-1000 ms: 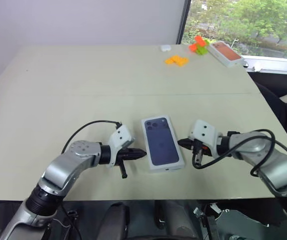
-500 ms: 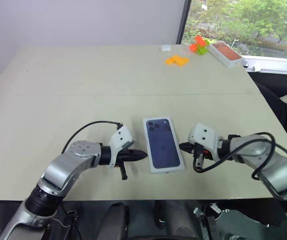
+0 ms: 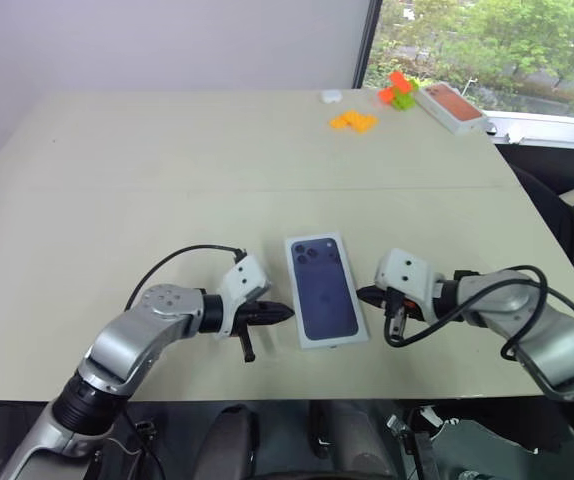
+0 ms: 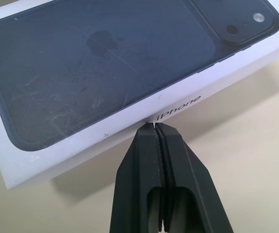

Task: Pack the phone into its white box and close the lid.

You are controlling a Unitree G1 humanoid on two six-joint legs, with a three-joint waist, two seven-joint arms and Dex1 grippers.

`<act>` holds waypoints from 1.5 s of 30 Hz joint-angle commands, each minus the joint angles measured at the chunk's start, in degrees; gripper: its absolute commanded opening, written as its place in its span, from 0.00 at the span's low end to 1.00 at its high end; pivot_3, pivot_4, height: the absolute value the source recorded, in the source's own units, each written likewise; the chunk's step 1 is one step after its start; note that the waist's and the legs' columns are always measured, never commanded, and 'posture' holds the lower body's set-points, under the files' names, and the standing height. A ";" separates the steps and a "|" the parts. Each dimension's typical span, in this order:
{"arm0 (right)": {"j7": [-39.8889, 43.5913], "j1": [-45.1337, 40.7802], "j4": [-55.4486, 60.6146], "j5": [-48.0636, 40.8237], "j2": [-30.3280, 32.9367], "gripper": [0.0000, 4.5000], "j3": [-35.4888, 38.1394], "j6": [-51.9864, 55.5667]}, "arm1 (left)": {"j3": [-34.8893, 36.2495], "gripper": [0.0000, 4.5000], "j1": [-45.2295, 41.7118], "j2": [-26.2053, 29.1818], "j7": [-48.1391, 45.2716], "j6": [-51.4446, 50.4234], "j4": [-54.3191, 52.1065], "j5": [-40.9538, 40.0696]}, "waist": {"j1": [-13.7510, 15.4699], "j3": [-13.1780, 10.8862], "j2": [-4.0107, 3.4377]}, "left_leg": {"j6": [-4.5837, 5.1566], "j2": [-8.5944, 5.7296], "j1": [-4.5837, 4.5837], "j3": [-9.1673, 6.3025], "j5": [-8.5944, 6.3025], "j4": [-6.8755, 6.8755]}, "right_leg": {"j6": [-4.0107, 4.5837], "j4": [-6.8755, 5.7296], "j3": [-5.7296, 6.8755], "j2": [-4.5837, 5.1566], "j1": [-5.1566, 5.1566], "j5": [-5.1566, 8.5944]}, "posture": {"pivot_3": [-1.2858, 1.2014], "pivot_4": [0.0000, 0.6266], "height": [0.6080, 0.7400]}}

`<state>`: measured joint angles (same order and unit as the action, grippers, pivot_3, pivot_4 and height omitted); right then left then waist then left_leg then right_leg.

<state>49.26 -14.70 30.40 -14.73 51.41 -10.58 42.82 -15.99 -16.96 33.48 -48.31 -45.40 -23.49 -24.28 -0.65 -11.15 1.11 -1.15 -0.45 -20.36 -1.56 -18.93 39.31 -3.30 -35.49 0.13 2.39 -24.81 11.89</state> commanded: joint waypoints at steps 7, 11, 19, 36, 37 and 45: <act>0.30 -0.50 1.27 0.35 -0.11 0.01 1.47 -1.64 | 3.32 0.00 0.32 -0.74 0.12 0.59 -1.47 -2.07 | 0.01 0.00 0.00 | 0.00 0.00 0.00 0.00 0.00 0.00 | 0.00 0.00 0.00 0.00 0.00 0.00 | 0.52 0.24 1.00; 0.66 -1.09 0.88 0.04 1.37 0.01 4.65 -2.04 | 9.26 0.00 0.09 -1.27 0.85 -1.60 -1.85 -6.61 | 0.02 0.00 0.00 | 0.00 0.00 0.00 0.00 0.00 0.00 | 0.00 0.00 0.00 0.00 0.00 0.00 | 0.52 0.24 1.00; 4.50 -2.66 1.45 -7.58 1.30 0.01 11.24 -0.04 | 11.35 0.00 -8.94 -8.47 9.85 0.47 6.62 -3.79 | 0.39 0.00 0.01 | -0.01 -0.03 0.01 -0.04 0.01 0.03 | 0.00 0.00 0.01 0.00 0.06 -0.01 | 0.52 0.24 1.00; 0.66 8.64 6.59 -1.27 2.48 0.01 -0.91 -0.66 | -4.10 0.00 -15.97 -12.74 7.70 6.52 21.13 10.65 | 1.26 0.07 0.07 | -0.07 -0.05 0.19 -0.06 0.04 0.01 | -0.01 0.08 0.01 -0.04 0.26 0.00 | 0.52 0.24 1.00; 0.71 9.06 6.67 -1.54 2.58 0.01 -0.73 -0.62 | -4.29 0.00 -15.68 -12.78 7.62 6.24 20.96 10.85 | 1.27 0.09 0.09 | -0.07 -0.04 0.21 -0.07 0.04 0.01 | -0.01 0.08 0.02 -0.05 0.27 0.01 | 0.52 0.24 1.00; 0.24 9.43 6.49 -2.97 2.18 0.01 1.72 -0.78 | -3.33 0.00 -12.98 -13.01 8.15 5.57 19.57 11.14 | 1.31 0.61 0.25 | -0.07 -0.06 0.22 -0.05 0.04 0.01 | -0.03 0.15 0.02 0.03 0.34 0.02 | 0.52 0.24 1.00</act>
<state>50.04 -5.22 38.02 -17.34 53.83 -10.35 40.88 -19.37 -31.48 20.49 -40.36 -39.45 -3.70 -13.49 0.66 -10.54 1.35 -1.22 -0.52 -20.13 -1.62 -18.89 39.31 -3.32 -35.33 0.15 2.43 -24.47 11.91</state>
